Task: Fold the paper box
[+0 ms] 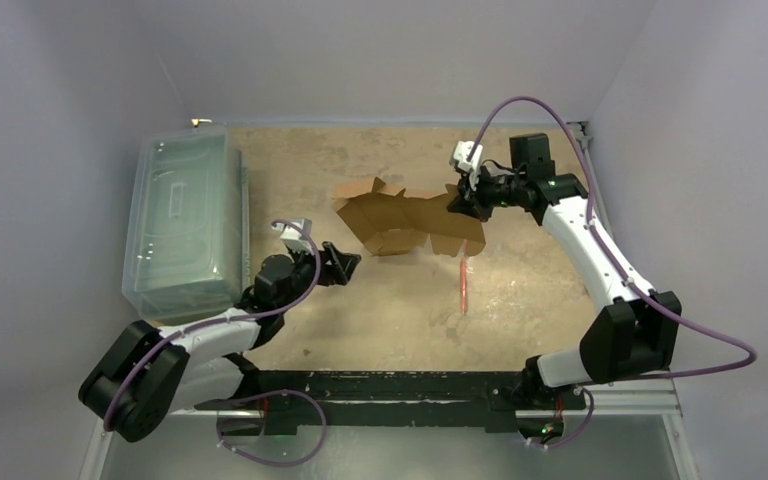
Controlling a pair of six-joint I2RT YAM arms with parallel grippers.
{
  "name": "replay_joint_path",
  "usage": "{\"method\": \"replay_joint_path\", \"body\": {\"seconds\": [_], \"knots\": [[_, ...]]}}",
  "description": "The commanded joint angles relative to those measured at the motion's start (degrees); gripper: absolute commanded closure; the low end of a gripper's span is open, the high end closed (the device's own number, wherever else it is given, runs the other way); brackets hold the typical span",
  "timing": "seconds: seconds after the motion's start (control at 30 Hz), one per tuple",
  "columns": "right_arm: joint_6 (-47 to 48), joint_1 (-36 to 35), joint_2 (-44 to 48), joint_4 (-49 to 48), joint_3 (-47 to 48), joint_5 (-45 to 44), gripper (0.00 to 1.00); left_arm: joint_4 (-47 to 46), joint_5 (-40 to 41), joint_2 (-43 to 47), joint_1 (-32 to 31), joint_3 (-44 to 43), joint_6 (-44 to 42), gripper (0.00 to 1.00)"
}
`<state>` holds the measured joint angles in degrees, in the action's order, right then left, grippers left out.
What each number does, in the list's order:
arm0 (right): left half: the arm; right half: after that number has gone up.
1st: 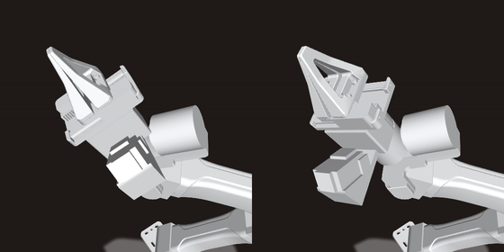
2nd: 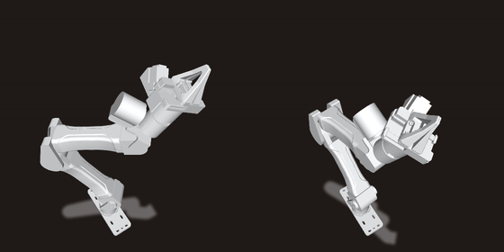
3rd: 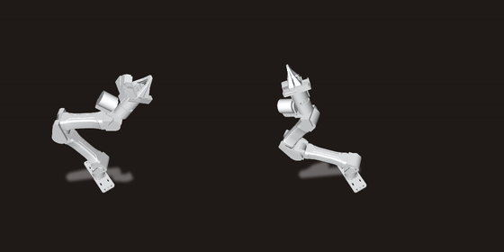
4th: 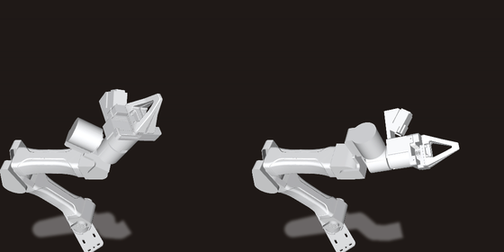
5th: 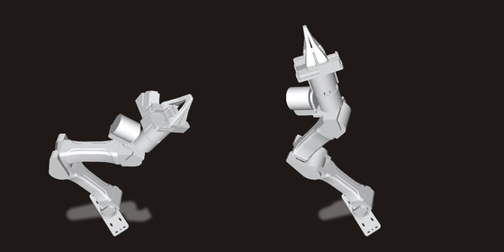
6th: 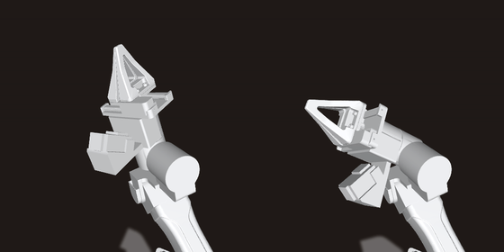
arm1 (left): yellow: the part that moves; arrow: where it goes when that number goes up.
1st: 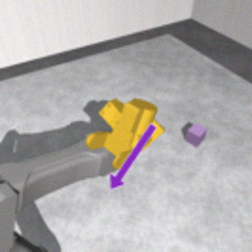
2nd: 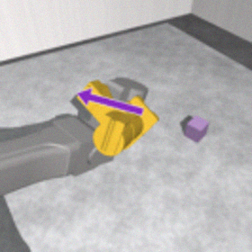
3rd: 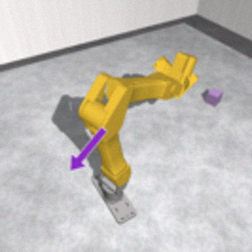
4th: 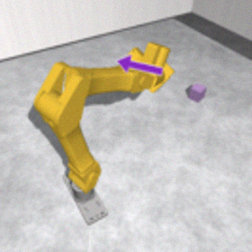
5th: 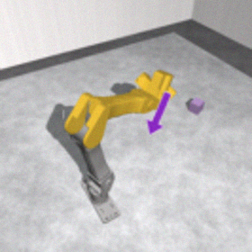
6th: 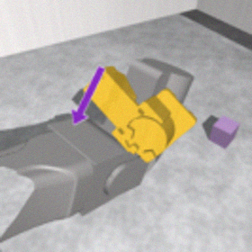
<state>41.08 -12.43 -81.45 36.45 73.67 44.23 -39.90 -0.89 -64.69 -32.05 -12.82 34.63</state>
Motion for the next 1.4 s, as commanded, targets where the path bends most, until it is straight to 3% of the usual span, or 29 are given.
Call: {"method": "replay_joint_path", "body": {"seconds": [0.0,0.2,0.47,0.73,0.87,1.13,1.3,1.37], "knots": [[0.6,-0.2,0.3,0.0,-0.1,2.0,1.00,-10.9,5.5,-1.9,0.7,-1.8,-6.3,0.04],[1.1,-0.2,0.9,0.1,-0.5,3.5,1.00,-20.2,3.1,-6.3,3.5,-0.6,-10.6,0.01],[1.9,-0.2,1.0,0.9,-0.5,4.8,1.00,-32.8,-12.1,-19.6,9.1,-2.2,-7.4,0.11],[2.0,-0.2,1.0,1.5,-0.5,5.6,1.00,-50.1,-17.8,-32.8,12.0,-3.2,-5.2,0.20],[2.1,-0.2,0.9,1.8,-0.5,6.0,1.00,-51.0,-18.4,-36.1,12.4,-5.3,-6.0,0.29],[2.7,-0.2,0.2,2.6,-0.3,6.6,1.00,-47.8,-20.9,-38.3,12.4,-9.7,-6.5,0.58],[2.8,-0.1,0.2,2.4,-0.3,6.0,1.00,-46.5,-21.1,-38.2,12.4,-10.2,-6.3,0.97],[2.5,-0.1,0.1,2.0,-0.4,5.6,1.00,-46.1,-20.5,-37.4,12.4,-9.5,-5.4,1.00]]}}
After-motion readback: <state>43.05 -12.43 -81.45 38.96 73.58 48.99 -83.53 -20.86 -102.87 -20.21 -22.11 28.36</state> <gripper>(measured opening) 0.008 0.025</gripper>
